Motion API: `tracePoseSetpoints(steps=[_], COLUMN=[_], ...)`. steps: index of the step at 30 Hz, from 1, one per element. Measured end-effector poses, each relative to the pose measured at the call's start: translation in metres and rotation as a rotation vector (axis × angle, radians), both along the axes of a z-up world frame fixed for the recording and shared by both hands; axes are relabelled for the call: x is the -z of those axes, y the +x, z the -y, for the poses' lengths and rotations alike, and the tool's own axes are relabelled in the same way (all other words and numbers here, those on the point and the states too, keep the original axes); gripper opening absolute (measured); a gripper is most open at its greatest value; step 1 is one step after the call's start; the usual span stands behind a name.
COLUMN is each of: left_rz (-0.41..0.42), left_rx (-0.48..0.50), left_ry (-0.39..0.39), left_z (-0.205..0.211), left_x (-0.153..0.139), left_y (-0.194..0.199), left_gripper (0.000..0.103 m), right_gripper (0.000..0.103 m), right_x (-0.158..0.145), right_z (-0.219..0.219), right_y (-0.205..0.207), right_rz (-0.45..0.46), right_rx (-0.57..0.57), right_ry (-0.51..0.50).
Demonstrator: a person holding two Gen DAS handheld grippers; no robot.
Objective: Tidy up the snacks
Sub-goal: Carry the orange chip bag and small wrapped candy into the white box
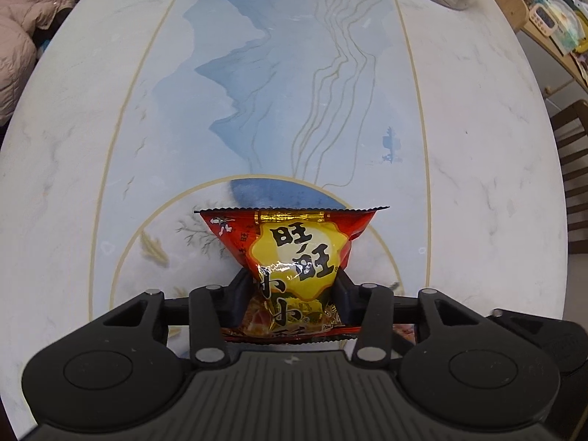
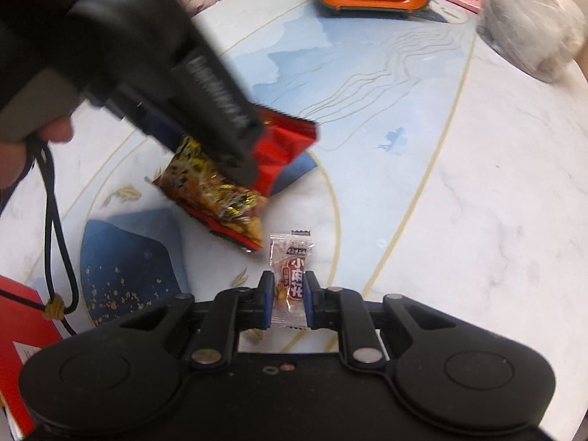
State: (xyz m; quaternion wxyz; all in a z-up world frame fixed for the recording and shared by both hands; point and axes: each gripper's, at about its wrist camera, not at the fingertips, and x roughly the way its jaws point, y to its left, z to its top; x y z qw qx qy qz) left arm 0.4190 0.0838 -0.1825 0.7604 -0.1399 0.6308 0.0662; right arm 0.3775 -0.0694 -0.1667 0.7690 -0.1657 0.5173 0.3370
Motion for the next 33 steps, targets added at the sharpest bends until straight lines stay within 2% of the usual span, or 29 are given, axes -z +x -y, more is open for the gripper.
tracePoseSetpoints(steps=[6,18,33], left_rz=[0.033,0.126,0.199], left_rx=[-0.03,-0.04,0.018], left_ry=[-0.017,-0.033,-0.045], left_z=[-0.013,-0.027,-0.016], left_x=[-0.018,-0.079,-0.138], left_y=[-0.013,-0.059,-0.14], left_gripper=[0.044,0.044,0.044], right_gripper=[0.015,0.015,0.015], right_x=[-0.031,-0.081,-0.143], right_z=[0.023,0.04,0.048], right_y=[0.001,-0.018,-0.085], right_rz=[0.007,0.05,0.073], right_rx=[0.053,0.102,0.083], right_ry=[0.063,0.167,0.243])
